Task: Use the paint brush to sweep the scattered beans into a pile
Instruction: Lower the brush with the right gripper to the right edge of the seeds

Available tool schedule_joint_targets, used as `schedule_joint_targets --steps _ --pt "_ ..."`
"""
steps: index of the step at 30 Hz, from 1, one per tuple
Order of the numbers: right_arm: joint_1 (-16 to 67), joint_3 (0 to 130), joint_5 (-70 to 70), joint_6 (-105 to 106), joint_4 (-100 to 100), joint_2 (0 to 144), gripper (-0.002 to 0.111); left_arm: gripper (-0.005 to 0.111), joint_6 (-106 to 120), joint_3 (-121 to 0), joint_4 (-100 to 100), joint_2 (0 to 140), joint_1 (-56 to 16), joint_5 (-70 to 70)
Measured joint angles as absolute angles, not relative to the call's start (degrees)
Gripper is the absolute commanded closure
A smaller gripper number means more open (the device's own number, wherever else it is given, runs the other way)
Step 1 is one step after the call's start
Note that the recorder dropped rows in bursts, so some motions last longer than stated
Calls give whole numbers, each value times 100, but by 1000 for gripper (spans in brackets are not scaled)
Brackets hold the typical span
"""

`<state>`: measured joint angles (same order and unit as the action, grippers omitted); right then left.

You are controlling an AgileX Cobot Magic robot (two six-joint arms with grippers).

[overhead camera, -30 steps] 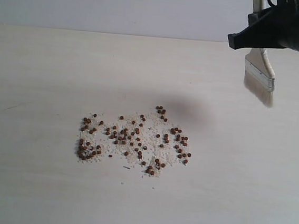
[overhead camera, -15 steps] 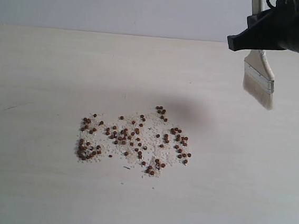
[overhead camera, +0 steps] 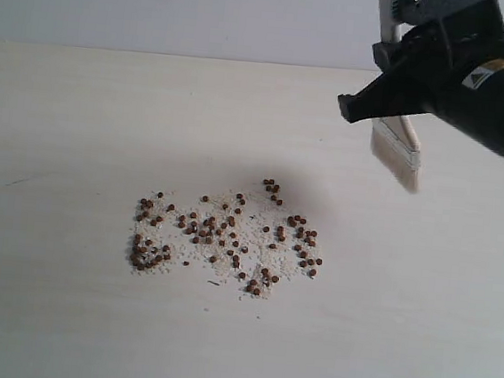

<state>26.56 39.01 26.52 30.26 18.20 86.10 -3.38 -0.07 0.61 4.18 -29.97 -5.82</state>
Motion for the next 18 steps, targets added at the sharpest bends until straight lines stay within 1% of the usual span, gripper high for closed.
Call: schedule_joint_targets --steps 3,6,13,18 --pt "3044 3443 3706 3076 2113 8681 108 107 -338 -3 61 418 -2997 -605" --pt "3500 2990 4928 3435 3099 8946 108 107 -338 -3 61 418 -2997 -605" --pt "4539 2841 5668 3929 4651 9327 108 107 -328 -3 61 418 -2997 -605" --pt "4994 2841 5843 3996 5419 9702 108 107 -328 -3 61 418 -2997 -605"
